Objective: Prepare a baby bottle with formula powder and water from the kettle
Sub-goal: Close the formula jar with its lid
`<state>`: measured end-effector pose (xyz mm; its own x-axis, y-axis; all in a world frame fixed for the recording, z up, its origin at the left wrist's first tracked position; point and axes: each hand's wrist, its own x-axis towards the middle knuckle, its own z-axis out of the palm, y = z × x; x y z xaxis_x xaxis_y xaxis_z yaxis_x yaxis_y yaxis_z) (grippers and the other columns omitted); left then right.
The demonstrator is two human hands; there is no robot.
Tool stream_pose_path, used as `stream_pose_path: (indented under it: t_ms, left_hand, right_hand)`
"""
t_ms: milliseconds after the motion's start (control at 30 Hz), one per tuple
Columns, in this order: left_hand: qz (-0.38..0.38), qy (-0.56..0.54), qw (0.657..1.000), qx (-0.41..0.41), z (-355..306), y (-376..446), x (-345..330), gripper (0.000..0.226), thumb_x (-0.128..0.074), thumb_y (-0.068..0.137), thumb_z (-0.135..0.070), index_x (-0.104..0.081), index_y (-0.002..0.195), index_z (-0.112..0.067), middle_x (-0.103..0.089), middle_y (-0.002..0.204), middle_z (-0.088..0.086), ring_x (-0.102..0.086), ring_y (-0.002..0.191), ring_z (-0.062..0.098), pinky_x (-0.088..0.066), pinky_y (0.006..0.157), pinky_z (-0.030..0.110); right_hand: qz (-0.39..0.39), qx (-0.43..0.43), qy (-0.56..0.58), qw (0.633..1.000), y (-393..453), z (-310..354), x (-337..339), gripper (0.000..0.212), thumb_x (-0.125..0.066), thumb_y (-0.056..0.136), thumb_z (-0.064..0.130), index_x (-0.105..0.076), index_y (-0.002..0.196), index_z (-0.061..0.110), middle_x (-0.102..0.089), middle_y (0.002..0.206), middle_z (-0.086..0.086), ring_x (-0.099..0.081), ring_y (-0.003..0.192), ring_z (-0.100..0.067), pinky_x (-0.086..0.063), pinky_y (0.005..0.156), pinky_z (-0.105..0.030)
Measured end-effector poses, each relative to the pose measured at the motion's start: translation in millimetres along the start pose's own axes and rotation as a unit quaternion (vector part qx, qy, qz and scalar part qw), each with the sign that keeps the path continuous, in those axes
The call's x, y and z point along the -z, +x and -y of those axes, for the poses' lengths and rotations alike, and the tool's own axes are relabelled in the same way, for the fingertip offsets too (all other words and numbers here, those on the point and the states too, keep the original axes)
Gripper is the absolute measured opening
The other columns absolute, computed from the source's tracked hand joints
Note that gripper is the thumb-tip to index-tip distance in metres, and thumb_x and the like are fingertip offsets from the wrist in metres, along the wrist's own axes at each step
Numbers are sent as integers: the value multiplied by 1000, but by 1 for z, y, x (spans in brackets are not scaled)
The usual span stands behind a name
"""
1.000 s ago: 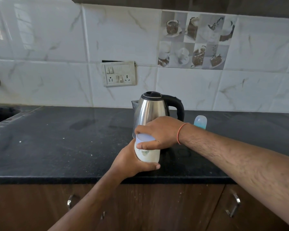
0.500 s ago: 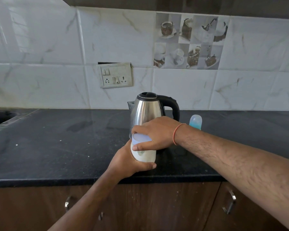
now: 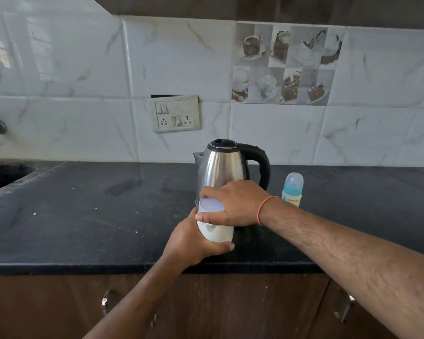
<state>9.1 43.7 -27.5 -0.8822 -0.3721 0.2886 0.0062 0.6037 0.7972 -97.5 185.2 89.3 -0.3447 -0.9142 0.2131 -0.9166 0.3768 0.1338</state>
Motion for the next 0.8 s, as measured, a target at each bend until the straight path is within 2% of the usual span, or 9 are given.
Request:
stream_pose_path:
  t_ms: [100, 233, 300, 367, 433, 533, 600, 700, 800]
  left_hand:
    - [5, 4, 1000, 7, -5, -4, 2, 111, -99, 48, -66, -46, 142, -40, -70, 118, -21, -67, 108, 1, -63, 94, 38]
    - [20, 29, 999, 26, -8, -10, 9, 123, -97, 49, -70, -29, 149, -44, -62, 127, -22, -63, 119, 9, -59, 101, 43]
    - [17, 48, 998, 35, -7, -14, 12, 123, -95, 51, -71, -25, 150, -46, -61, 127, -23, -61, 122, 13, -53, 108, 46]
    - [13, 65, 997, 39, -7, -15, 19, 120, -94, 55, -68, -25, 150, -43, -59, 124, -26, -59, 121, 12, -48, 114, 48]
    - [8, 83, 995, 46, -7, -17, 29, 116, -96, 59, -64, -29, 151, -40, -56, 120, -30, -56, 119, 9, -43, 117, 48]
    - [7, 110, 992, 68, 2, -17, 50, 114, -96, 62, -65, -32, 153, -39, -59, 125, -25, -56, 119, 10, -40, 118, 48]
    - [-2, 115, 990, 85, 12, -15, 62, 114, -95, 59, -68, -35, 152, -39, -61, 127, -21, -58, 121, 14, -42, 118, 51]
    - [-19, 124, 987, 105, 24, -11, 80, 114, -95, 57, -69, -38, 150, -38, -63, 132, -18, -59, 127, 18, -42, 118, 53]
    - [-29, 133, 982, 131, 36, -2, 97, 120, -94, 54, -74, -38, 154, -39, -63, 141, -15, -58, 133, 19, -41, 120, 55]
  right_hand:
    - [-21, -46, 65, 997, -11, 4, -7, 64, -37, 91, 93, -50, 137, 51, -68, 115, 11, -61, 98, -17, -52, 83, -40]
    - [-71, -110, 197, 972, -25, 6, -27, 76, -49, 85, 94, -45, 150, 56, -53, 114, 17, -60, 104, -13, -54, 92, -39]
    - [-103, -114, 256, 954, -32, 5, -35, 76, -59, 86, 88, -46, 151, 52, -53, 123, 19, -59, 108, -6, -53, 96, -34]
    - [-142, -118, 291, 939, -43, 2, -43, 73, -66, 88, 81, -49, 150, 47, -54, 130, 22, -57, 111, 3, -50, 95, -23]
    - [-204, -125, 300, 923, -56, -3, -52, 63, -67, 92, 72, -57, 145, 39, -55, 125, 23, -58, 109, 3, -49, 91, -19]
    - [-325, -144, 270, 895, -73, -17, -67, 39, -72, 99, 47, -68, 132, 25, -60, 122, 14, -60, 111, -5, -57, 95, -33]
    - [-390, -181, 241, 870, -85, -29, -75, 30, -76, 98, 31, -70, 125, 19, -63, 121, 6, -58, 112, -12, -57, 96, -43]
    - [-421, -267, 184, 847, -102, -46, -82, 35, -82, 92, 22, -67, 123, 14, -62, 126, -7, -53, 116, -27, -46, 96, -45]
    - [-406, -334, 185, 830, -112, -56, -79, 54, -87, 87, 14, -60, 133, 8, -54, 140, -17, -47, 132, -39, -44, 101, -48]
